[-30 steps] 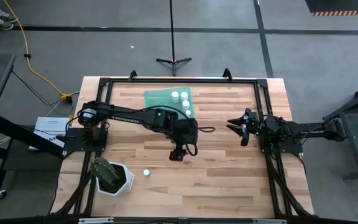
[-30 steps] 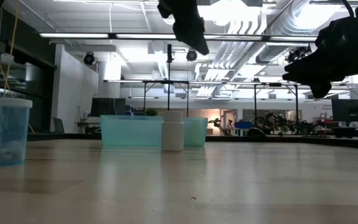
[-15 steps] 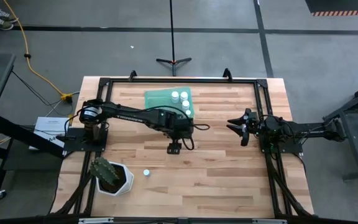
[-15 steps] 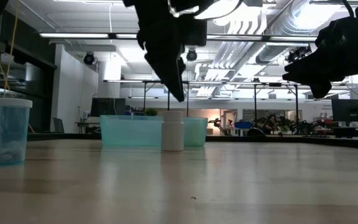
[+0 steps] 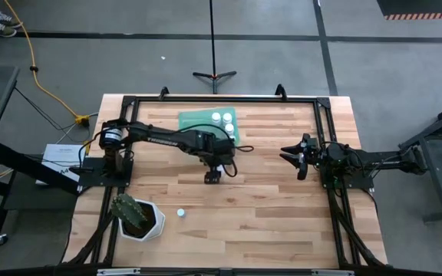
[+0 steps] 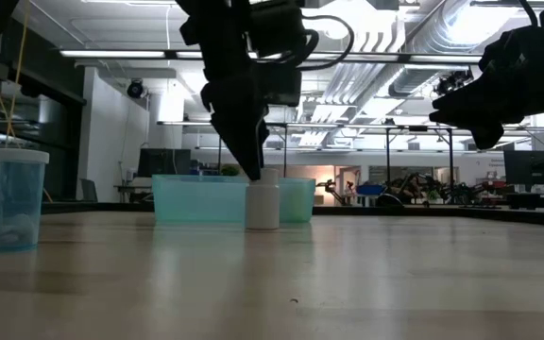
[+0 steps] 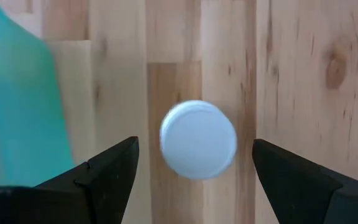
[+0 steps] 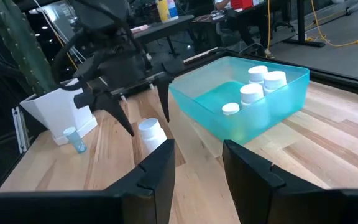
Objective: Pick and place pill bottles into a basket
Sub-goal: Put the white pill bottle into the green bin
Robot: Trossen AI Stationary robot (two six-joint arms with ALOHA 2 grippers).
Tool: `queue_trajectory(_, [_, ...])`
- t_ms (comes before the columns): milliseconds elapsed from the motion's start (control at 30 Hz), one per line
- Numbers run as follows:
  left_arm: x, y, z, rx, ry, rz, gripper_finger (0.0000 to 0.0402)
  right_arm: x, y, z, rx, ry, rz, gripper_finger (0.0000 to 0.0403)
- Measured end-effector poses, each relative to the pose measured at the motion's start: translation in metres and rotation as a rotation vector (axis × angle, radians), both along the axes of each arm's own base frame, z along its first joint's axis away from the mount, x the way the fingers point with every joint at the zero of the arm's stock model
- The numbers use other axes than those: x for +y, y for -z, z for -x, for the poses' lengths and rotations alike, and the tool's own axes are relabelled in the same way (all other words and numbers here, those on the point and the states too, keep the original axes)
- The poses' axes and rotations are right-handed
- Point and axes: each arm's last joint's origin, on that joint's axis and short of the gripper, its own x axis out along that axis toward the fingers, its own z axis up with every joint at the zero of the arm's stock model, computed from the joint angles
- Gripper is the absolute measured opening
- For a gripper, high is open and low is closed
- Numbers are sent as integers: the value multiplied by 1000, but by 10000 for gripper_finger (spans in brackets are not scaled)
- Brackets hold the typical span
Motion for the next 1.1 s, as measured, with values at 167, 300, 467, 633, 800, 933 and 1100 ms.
queue_trajectory(167, [0,3,-1,-24,-1,4,349,0,0,0,6,-1,5,126])
queue_trajectory(300, [0,3,-2,-37,0,7,349,0,0,0,6,-1,4,126])
queue_trajectory(467, [0,3,-2,-36,3,11,349,0,0,0,6,0,-1,126])
queue_trajectory(633, [0,3,-2,-35,4,10,349,0,0,0,6,0,-3,126])
queue_trajectory(800, [0,3,-2,-34,4,10,348,0,0,0,6,0,-3,126])
queue_trajectory(933, [0,3,-2,-34,4,10,334,0,0,0,6,0,-3,126])
queue_trajectory(1100, [0,3,-2,-34,4,10,304,0,0,0,6,0,-3,126])
